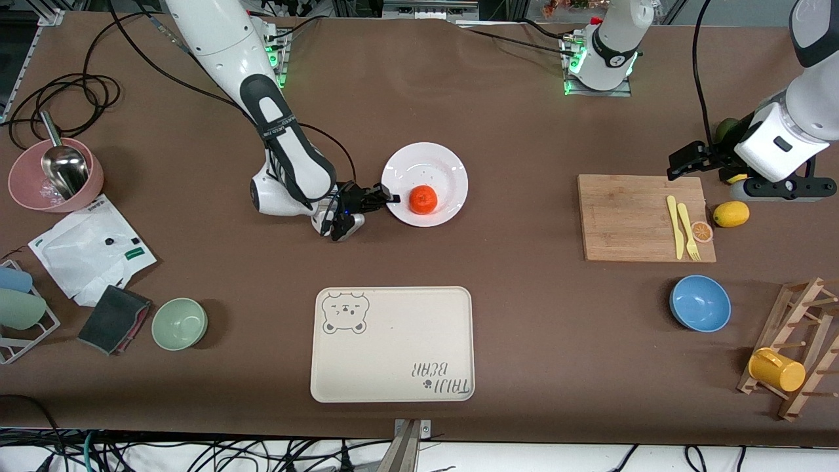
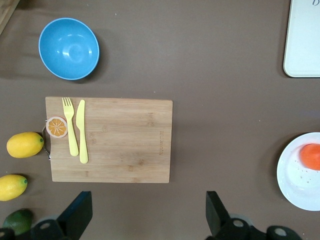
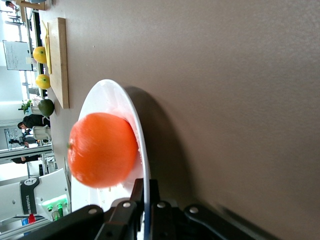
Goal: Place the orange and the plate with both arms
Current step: 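Slide the plate with the orange onto the bear tray with the right gripper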
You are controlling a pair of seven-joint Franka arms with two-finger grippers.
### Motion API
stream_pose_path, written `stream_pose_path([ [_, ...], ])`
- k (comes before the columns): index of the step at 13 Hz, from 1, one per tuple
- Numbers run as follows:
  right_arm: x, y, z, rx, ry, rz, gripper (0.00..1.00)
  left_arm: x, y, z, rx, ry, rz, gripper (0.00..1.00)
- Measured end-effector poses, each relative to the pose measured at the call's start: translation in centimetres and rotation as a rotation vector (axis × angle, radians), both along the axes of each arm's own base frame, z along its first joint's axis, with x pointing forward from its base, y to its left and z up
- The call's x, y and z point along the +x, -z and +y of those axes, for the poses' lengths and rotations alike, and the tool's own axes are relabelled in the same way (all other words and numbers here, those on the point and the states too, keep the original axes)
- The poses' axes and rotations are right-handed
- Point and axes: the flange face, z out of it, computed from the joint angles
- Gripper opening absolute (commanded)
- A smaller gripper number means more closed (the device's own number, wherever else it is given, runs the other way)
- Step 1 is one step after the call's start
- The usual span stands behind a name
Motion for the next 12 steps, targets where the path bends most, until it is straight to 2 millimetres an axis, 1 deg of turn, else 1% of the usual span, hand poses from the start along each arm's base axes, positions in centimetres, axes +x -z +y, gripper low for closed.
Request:
stream_pose_path([
  [5, 0.5, -0.4, 0.2, 0.005, 0.001, -0.011, 0.00, 0.0, 0.0, 0.0, 0.000, 0.001, 0.000, 1.00],
  [12, 2.0, -1.6, 0.6, 0.030, 0.033, -0.032, 0.00, 0.0, 0.0, -0.2, 0.000, 0.003, 0.000, 1.00],
])
